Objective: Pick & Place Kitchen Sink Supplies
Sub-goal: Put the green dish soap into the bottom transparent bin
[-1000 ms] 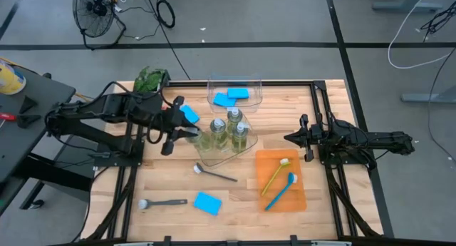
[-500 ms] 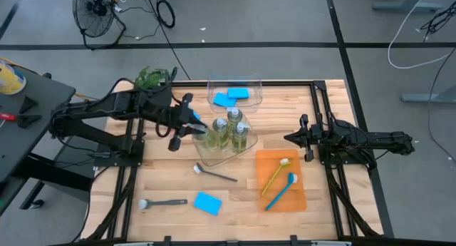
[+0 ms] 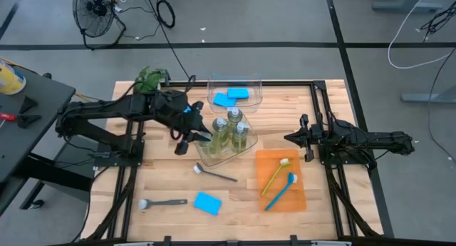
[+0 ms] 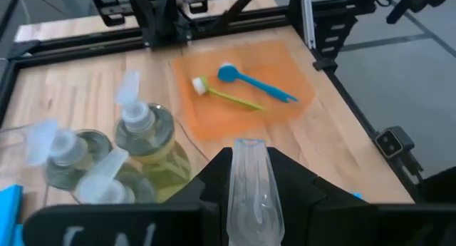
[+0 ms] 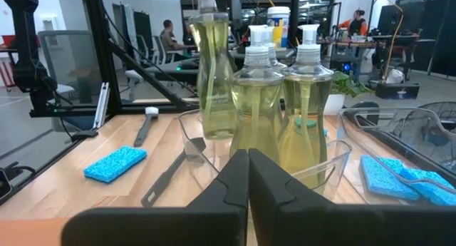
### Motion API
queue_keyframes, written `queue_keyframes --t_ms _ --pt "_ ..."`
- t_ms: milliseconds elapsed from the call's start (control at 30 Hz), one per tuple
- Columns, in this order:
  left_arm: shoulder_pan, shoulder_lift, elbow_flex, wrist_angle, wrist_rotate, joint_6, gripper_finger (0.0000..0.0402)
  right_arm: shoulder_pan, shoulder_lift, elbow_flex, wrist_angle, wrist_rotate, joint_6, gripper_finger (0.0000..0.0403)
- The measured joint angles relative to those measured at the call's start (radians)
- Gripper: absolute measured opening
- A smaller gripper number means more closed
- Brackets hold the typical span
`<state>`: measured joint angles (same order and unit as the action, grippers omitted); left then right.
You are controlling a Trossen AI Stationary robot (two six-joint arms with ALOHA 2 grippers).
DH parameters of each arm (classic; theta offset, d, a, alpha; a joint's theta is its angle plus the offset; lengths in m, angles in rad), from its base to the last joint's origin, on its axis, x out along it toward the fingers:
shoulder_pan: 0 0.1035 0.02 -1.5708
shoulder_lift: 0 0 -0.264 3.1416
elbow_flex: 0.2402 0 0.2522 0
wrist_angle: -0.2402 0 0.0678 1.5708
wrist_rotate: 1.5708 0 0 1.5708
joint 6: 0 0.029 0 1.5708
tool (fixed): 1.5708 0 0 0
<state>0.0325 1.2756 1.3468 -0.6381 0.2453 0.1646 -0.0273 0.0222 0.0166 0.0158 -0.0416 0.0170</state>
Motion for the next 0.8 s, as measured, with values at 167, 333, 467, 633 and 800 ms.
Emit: queue_keyframes --t_ms 167,333,467,633,800 --pt "-0.004 0.039 0.001 0.001 0.011 0.013 0.0074 0.000 0.000 0.000 -0.001 0.000 0.000 0.0007" --pt "-0.004 0.080 0.001 0.001 0.013 0.035 0.0075 0.000 0.000 0.000 -0.002 0.000 0.000 0.0007" --pt "-0.004 0.120 0.001 0.002 0.011 0.044 0.0079 0.000 0.000 0.000 -0.002 0.000 0.000 0.0007" --pt "-0.004 0.152 0.001 0.004 0.033 0.052 0.0074 0.000 0.000 0.000 -0.002 0.000 0.000 0.0007" --pt "-0.004 0.166 0.001 0.010 0.039 0.050 0.0087 0.000 0.000 0.000 -0.002 0.000 0.000 0.0007"
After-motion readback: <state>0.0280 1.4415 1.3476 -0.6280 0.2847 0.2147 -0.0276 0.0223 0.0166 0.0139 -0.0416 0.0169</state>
